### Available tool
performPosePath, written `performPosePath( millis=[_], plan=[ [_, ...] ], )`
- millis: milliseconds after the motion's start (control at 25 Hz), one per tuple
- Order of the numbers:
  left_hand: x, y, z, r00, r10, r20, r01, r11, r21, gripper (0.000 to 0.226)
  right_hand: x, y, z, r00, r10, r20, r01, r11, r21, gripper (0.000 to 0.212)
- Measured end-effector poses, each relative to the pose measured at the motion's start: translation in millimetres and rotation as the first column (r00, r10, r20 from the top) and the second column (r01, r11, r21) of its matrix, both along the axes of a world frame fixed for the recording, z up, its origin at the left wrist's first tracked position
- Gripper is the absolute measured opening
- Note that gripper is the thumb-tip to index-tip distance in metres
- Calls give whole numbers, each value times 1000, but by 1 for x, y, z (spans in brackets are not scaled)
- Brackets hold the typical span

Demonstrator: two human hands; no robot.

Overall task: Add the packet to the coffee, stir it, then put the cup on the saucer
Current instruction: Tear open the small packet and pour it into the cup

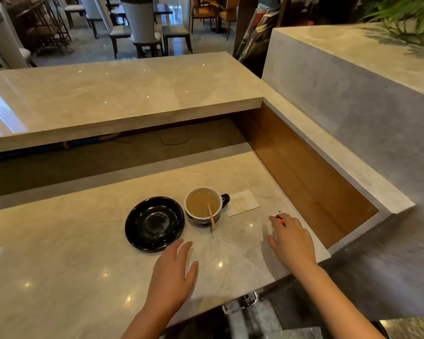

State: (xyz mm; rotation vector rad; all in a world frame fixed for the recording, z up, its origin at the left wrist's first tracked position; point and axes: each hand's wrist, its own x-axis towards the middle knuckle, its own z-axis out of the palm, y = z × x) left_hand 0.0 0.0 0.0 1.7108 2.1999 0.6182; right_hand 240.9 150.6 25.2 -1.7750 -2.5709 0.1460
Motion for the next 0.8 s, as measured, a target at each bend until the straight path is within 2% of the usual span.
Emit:
performPosePath(
  millis=[200, 360, 480, 600, 680, 800],
  plan=[
    [4, 15, -28, 992, 23, -125, -27, 999, -35, 58, 5, 20, -23, 998, -66, -21, 67, 997, 36, 37],
    [6, 13, -49, 963, -102, -249, 82, 993, -89, 57, 8, 26, -30, 992, -125, 27, 124, 992, 22, 31],
    [8, 14, -57, 973, -84, -214, 58, 990, -125, 60, 9, 29, -32, 991, -132, 23, 133, 991, -19, 30],
    [7, 15, -60, 970, -77, -229, 51, 992, -117, 62, 14, 33, -34, 984, -152, -92, 144, 986, -87, 30],
    [6, 15, -60, 971, -68, -231, 45, 994, -102, 64, 16, 36, -34, 945, -225, -236, 191, 969, -158, 32],
    [7, 15, -60, 970, -76, -232, 50, 992, -115, 68, 18, 40, -32, 891, -303, -338, 237, 945, -224, 38]
  ],
)
